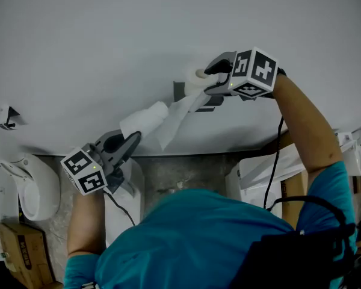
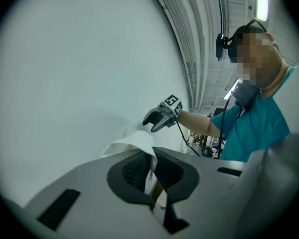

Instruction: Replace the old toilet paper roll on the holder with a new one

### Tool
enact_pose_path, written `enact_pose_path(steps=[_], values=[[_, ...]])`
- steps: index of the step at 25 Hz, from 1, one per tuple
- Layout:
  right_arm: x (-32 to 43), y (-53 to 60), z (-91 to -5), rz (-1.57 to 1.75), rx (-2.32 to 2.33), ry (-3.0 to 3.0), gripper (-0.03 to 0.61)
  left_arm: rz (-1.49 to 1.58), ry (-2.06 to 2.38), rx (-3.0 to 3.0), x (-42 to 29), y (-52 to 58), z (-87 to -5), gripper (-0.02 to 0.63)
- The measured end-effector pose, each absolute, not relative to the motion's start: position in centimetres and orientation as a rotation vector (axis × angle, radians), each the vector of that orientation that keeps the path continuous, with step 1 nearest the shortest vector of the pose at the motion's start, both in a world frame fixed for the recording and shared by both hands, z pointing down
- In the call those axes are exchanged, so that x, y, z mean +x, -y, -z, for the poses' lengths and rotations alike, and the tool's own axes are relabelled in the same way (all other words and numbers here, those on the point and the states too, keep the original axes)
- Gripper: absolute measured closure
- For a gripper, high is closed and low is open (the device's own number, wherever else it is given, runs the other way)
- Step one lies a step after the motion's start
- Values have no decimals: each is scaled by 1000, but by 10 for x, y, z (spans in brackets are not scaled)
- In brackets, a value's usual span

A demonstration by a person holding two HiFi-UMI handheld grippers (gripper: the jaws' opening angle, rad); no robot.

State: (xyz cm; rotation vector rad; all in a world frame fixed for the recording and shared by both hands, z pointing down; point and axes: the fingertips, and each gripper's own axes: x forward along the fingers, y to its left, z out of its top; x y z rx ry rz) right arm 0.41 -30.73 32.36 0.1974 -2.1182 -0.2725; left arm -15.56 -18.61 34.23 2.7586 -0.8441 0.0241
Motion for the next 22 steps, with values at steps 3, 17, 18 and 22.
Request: enact_pose_path(steps=[3,17,18,22], values=[[1,315,-339,284,118,1974,333,-20,851,2751,-158,188,-347,603],[0,342,-382,359,97,1704,391,-18,871,2735,-165,186,-354,603],[1,342,-382,351,95,1715,400,-18,870,2736,-164,187,-354,603],[11,336,-382,360,95,1772,422,-23,861,2741,-161,190,-355,603]])
